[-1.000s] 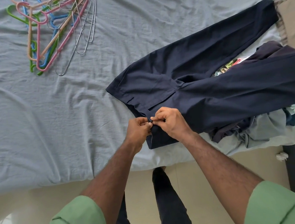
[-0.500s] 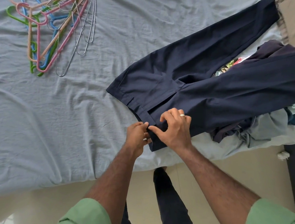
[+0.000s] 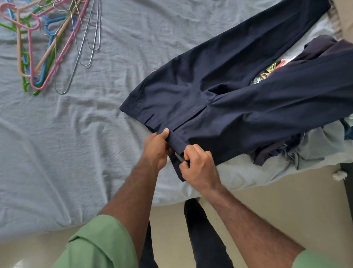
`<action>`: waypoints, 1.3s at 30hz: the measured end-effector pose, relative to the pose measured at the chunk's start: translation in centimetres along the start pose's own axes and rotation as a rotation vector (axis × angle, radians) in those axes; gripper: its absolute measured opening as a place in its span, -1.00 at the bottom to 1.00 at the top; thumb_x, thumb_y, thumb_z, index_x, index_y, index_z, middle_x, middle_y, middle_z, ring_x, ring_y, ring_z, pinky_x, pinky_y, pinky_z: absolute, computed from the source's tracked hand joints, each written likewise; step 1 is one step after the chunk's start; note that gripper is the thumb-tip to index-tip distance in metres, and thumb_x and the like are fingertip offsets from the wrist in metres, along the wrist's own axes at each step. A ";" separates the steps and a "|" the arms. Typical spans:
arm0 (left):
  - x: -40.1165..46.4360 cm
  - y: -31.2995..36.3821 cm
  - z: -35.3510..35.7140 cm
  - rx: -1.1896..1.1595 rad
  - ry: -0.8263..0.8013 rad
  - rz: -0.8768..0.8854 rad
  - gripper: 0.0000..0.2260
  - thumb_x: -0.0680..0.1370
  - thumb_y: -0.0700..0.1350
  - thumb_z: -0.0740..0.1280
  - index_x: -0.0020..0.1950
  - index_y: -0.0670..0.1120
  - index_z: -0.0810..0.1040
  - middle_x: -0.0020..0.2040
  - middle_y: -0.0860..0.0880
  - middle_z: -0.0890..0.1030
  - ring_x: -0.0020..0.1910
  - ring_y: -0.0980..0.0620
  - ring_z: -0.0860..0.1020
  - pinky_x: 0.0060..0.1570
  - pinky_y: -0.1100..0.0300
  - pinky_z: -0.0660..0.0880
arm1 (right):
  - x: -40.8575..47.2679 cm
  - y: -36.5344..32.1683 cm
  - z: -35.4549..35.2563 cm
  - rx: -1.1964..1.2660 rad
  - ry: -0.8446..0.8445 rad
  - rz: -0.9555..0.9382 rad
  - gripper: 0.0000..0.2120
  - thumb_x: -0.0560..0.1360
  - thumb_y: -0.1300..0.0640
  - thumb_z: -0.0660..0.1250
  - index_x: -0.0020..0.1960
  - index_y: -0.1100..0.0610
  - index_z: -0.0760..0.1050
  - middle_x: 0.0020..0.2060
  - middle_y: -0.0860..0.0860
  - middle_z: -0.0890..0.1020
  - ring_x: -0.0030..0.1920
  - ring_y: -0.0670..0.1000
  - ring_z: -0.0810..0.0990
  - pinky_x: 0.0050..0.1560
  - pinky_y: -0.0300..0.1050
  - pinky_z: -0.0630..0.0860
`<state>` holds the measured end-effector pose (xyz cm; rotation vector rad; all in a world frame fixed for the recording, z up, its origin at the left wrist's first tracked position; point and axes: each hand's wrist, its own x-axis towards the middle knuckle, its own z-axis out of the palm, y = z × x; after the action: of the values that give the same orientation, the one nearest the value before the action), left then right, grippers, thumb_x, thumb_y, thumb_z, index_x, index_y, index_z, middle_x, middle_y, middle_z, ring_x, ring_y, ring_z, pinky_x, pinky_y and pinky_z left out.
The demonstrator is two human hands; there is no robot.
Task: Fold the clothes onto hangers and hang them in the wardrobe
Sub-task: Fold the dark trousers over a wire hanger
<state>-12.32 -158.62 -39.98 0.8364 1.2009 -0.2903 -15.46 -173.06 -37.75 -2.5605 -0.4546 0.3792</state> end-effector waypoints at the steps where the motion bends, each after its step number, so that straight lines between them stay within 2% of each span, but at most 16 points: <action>1: 0.4 0.3 0.1 0.037 0.025 0.034 -0.93 0.64 -0.19 0.34 -0.04 -0.14 0.50 -0.04 -0.12 0.59 -0.13 -0.05 0.59 -0.22 0.14 0.58 | -0.1 0.2 0.1 -0.014 -0.002 -0.002 -0.62 0.33 0.34 0.40 -0.18 0.02 0.23 -0.28 -0.05 0.34 -0.35 0.00 0.26 -0.22 -0.11 0.29; 4: 1.1 1.0 0.1 0.137 0.044 0.094 -0.98 0.64 -0.21 0.33 0.06 -0.14 0.55 0.04 -0.09 0.64 0.00 -0.06 0.62 -0.01 0.01 0.60 | -0.3 0.4 0.7 -0.048 -0.018 -0.005 -0.74 0.41 0.32 0.39 -0.14 0.07 0.34 -0.26 -0.07 0.37 -0.32 -0.03 0.30 -0.21 -0.12 0.33; 6: 1.6 1.3 -0.2 0.194 0.056 0.111 -0.90 0.65 -0.21 0.32 0.16 -0.14 0.54 0.08 -0.07 0.64 0.01 -0.02 0.63 -0.09 0.04 0.63 | -0.4 0.3 1.3 -0.040 -0.040 -0.010 -0.81 0.46 0.31 0.37 -0.11 0.09 0.40 -0.27 -0.08 0.40 -0.32 -0.05 0.31 -0.22 -0.10 0.35; 8: 1.9 1.6 -0.5 0.248 0.067 0.126 -0.95 0.66 -0.22 0.31 0.07 -0.09 0.53 0.00 -0.03 0.62 -0.03 0.01 0.61 -0.18 0.12 0.59 | -0.6 0.2 2.0 -0.013 -0.061 -0.021 -0.82 0.49 0.30 0.37 -0.10 0.08 0.41 -0.27 -0.09 0.41 -0.32 -0.07 0.31 -0.20 -0.10 0.34; 11: 3.0 1.8 -1.1 0.357 0.084 0.105 -0.90 0.65 -0.18 0.34 -0.04 -0.03 0.48 -0.06 -0.01 0.59 0.00 -0.02 0.58 -0.02 0.05 0.56 | -1.1 0.7 3.0 0.036 -0.071 0.040 -0.80 0.48 0.27 0.40 -0.11 0.07 0.40 -0.25 -0.08 0.45 -0.31 -0.05 0.37 -0.20 -0.05 0.43; 13: 4.3 1.9 -2.2 0.413 0.111 0.086 -0.89 0.61 -0.08 0.40 -0.04 -0.04 0.49 0.03 -0.07 0.63 0.06 -0.05 0.61 0.03 -0.02 0.54 | -1.4 1.5 3.7 0.107 -0.047 0.183 -0.79 0.47 0.22 0.43 -0.13 0.08 0.39 -0.24 -0.06 0.47 -0.30 0.00 0.45 -0.22 -0.03 0.48; 16: 6.0 3.2 -4.5 0.460 0.254 0.107 -0.68 0.54 0.08 0.46 0.10 -0.13 0.54 0.11 -0.15 0.64 0.06 -0.09 0.63 -0.22 0.08 0.53 | -1.9 2.6 4.6 0.243 0.110 0.537 -0.77 0.47 0.19 0.47 -0.17 0.13 0.40 -0.23 -0.01 0.50 -0.22 0.07 0.49 -0.19 -0.01 0.44; 18: 7.1 5.0 -5.5 0.437 0.340 0.155 -0.62 0.52 0.17 0.45 0.05 -0.12 0.50 0.03 -0.13 0.61 -0.09 -0.06 0.60 -0.33 0.13 0.48 | -1.9 3.0 4.9 0.323 0.154 0.827 -0.80 0.48 0.17 0.47 -0.09 0.14 0.43 -0.09 0.05 0.54 -0.11 0.09 0.48 -0.12 -0.07 0.35; 20: 8.1 7.0 -5.8 0.378 0.375 0.171 -0.58 0.52 0.24 0.40 -0.02 -0.11 0.43 -0.13 -0.08 0.52 -0.29 -0.02 0.50 -0.43 0.18 0.41 | -1.7 3.0 5.3 0.414 0.098 1.079 -0.69 0.47 0.12 0.50 0.08 0.17 0.43 0.11 0.11 0.50 -0.05 0.12 0.50 -0.06 -0.06 0.41; 23: 9.7 9.6 -5.5 0.457 0.358 0.180 -0.56 0.50 0.27 0.41 -0.08 -0.12 0.49 -0.22 -0.05 0.50 -0.35 -0.02 0.46 -0.44 0.21 0.39 | -1.3 3.0 6.7 0.490 0.035 1.246 -0.45 0.41 0.03 0.56 0.22 0.15 0.34 0.23 0.15 0.40 0.07 0.25 0.55 0.09 0.12 0.55; 26: 11.8 11.1 -6.1 0.641 0.359 0.221 -0.58 0.45 0.21 0.46 0.02 -0.13 0.60 -0.10 -0.08 0.59 -0.19 -0.11 0.56 -0.15 0.05 0.58 | -0.5 2.4 7.6 0.526 0.069 1.314 -0.42 0.41 0.00 0.56 0.23 0.07 0.27 0.28 0.16 0.34 0.14 0.29 0.51 -0.07 0.06 0.51; 28: 12.9 11.4 -6.3 0.712 0.329 0.254 -0.71 0.48 0.11 0.46 -0.02 -0.10 0.57 -0.14 -0.08 0.58 -0.15 -0.10 0.55 -0.07 0.00 0.55 | -0.1 1.9 7.9 0.510 0.099 1.352 -0.44 0.43 0.01 0.54 0.25 0.02 0.26 0.30 0.13 0.30 0.17 0.29 0.45 -0.16 -0.01 0.41; 31: 13.0 12.0 -6.3 0.789 0.283 0.318 -0.80 0.60 -0.02 0.39 -0.11 -0.07 0.44 -0.25 -0.05 0.48 -0.29 -0.08 0.48 -0.30 0.12 0.47 | 0.3 1.3 8.3 0.521 0.163 1.399 -0.43 0.42 0.05 0.55 0.26 -0.05 0.27 0.30 0.08 0.23 0.10 0.26 0.48 -0.21 -0.03 0.43; 33: 13.1 12.6 -6.6 0.880 0.266 0.366 -0.84 0.63 -0.06 0.36 0.00 -0.11 0.44 -0.17 -0.09 0.51 -0.35 -0.06 0.48 -0.41 0.15 0.43 | 0.1 0.6 8.6 0.609 0.230 1.433 -0.43 0.41 0.13 0.58 0.24 -0.08 0.30 0.23 0.05 0.22 -0.09 0.19 0.57 -0.31 -0.11 0.44; 35: 13.2 13.1 -6.9 0.913 0.244 0.387 -0.85 0.63 -0.08 0.35 0.06 -0.12 0.44 -0.04 -0.14 0.55 -0.36 -0.08 0.53 -0.35 0.08 0.55 | -0.6 0.4 8.7 0.666 0.285 1.439 -0.47 0.39 0.22 0.59 0.17 -0.06 0.36 0.18 0.05 0.31 -0.22 0.08 0.55 -0.38 -0.16 0.43; 39: 13.2 14.6 -7.8 1.010 0.224 0.465 -0.91 0.65 -0.12 0.31 0.05 -0.11 0.45 -0.01 -0.17 0.54 -0.37 -0.07 0.53 -0.55 0.23 0.48 | -2.8 -1.4 9.8 0.792 0.288 1.333 -0.58 0.38 0.26 0.60 0.03 0.01 0.42 0.09 0.05 0.58 -0.12 0.01 0.60 -0.30 -0.24 0.46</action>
<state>-4.02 -140.32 -46.68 2.0320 0.9869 -0.4296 -21.78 -168.78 -44.69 -1.7099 1.3078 0.4641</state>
